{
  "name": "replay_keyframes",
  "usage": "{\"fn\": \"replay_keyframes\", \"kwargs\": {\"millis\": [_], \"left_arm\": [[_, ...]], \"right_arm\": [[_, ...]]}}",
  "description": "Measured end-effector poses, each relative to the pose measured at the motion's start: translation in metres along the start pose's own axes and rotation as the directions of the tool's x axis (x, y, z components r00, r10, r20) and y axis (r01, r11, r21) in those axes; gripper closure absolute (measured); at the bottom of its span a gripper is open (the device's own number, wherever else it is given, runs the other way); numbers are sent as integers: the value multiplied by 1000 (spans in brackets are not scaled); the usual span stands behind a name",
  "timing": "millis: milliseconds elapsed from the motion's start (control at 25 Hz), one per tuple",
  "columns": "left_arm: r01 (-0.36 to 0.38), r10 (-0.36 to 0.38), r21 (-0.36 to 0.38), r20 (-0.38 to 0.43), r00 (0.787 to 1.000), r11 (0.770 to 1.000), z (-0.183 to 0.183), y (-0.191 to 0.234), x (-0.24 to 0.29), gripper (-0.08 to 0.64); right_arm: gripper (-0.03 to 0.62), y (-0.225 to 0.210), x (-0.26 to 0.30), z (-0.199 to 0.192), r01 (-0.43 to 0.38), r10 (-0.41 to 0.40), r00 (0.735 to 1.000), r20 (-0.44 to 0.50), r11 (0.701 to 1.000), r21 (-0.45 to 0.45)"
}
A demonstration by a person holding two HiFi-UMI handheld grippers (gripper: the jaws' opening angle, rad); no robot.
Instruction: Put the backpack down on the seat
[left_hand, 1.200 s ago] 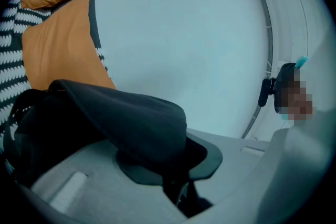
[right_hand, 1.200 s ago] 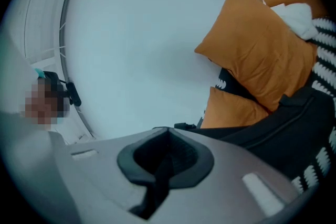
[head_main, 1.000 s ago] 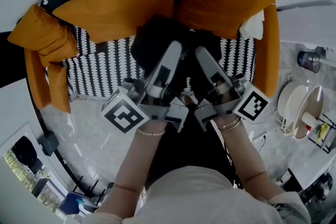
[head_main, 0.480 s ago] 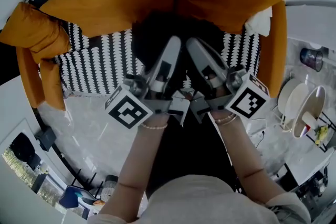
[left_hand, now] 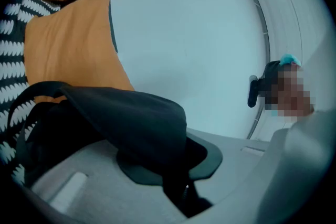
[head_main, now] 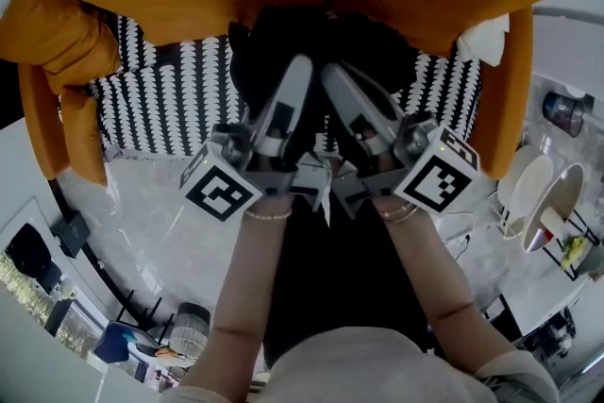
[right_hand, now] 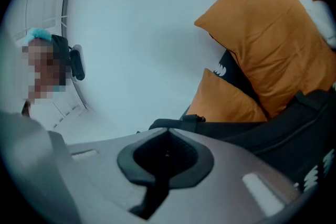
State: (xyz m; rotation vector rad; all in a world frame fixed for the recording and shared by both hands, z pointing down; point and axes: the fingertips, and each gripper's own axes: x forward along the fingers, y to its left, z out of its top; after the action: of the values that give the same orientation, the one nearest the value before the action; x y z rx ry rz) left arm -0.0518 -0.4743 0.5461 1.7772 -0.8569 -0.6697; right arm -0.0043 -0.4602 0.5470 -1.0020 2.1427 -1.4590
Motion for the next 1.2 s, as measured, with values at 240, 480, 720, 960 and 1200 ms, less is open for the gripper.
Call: {"fn": "replay_keyframes", "kwargs": {"millis": [240,480,720,960,1200], "left_arm": [[-14,14,7,32,999,1000,22,31,-30,495],[-42,40,20,82,996,999,31,60,-56,494],[-152,143,51,145,979,987,47,97,-85,492],[-269,268,-26,227,936,963,57,128,-119,436],[-356,358,-57,266,895,933,53,143,-147,354]], "right_arm": [[589,-8,31,-35,-1,2,999,-52,1000,17],[589,-19,47,-68,11,-8,993,-117,1000,22],[589,-38,50,-98,62,-55,985,-162,997,38],[589,-54,51,-122,105,-85,978,-190,990,98],[589,-49,51,-133,86,-63,973,-220,992,96]]}}
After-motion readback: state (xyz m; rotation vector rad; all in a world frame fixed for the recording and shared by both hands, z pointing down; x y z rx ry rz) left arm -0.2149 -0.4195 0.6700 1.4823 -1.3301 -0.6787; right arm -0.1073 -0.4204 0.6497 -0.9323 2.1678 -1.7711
